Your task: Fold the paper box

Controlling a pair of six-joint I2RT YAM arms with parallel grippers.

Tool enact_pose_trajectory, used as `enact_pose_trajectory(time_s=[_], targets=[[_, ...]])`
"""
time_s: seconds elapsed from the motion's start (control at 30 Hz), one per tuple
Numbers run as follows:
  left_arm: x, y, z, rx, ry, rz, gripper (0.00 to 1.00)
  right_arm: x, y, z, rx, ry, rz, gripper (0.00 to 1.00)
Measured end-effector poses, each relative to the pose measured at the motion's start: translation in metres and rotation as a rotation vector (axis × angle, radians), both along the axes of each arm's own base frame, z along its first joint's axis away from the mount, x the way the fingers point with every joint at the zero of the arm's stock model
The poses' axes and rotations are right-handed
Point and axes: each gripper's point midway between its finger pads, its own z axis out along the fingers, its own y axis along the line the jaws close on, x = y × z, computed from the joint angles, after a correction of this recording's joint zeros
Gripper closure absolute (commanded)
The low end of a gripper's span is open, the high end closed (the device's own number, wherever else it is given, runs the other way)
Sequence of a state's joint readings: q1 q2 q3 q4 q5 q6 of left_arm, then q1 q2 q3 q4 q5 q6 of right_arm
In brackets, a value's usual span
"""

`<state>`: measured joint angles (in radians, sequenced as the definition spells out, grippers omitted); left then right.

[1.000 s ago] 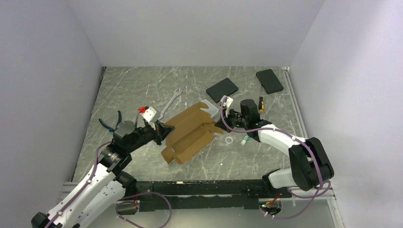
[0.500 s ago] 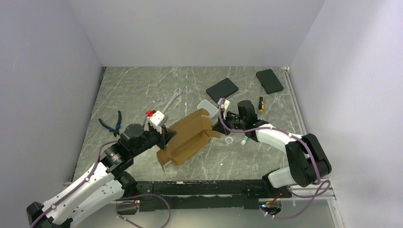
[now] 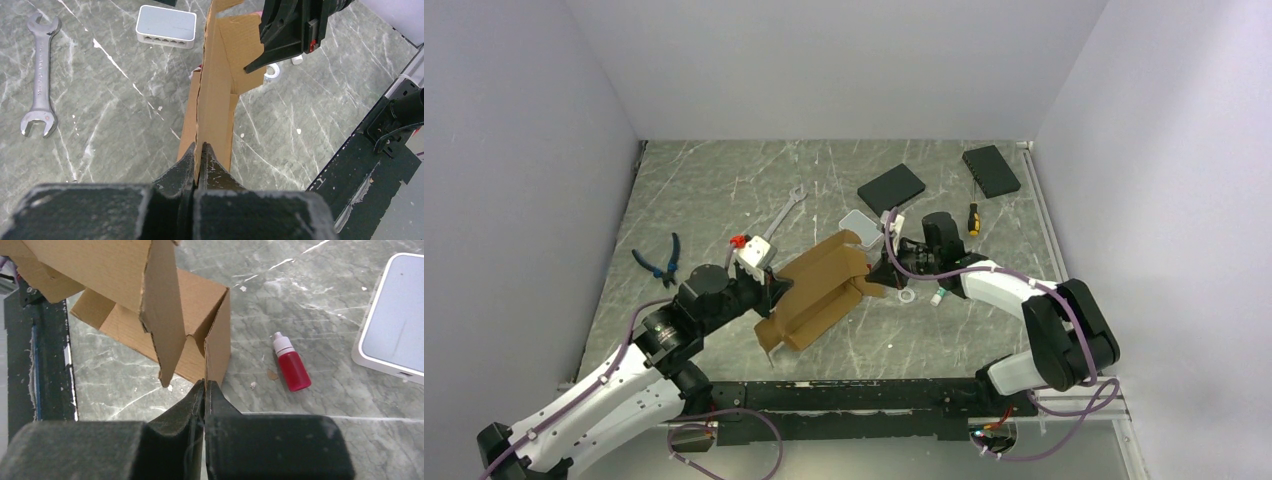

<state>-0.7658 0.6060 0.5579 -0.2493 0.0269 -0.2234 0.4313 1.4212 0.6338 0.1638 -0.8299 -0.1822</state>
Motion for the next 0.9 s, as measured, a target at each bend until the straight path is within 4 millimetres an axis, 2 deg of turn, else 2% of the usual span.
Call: enact_pose_trajectory(time_s=[0.37, 0.9], targets=[[-0.004, -0.002, -0.001, 0.002, 0.006, -0.012, 1.00, -0.022, 0.004, -0.013, -0.007, 0.088, 0.076, 0.77], [-0.002, 0.002, 0.003, 0.010, -0.001, 0.011, 1.00, -0.040, 0.008, -0.004, 0.036, 0.133, 0.173, 0.57]])
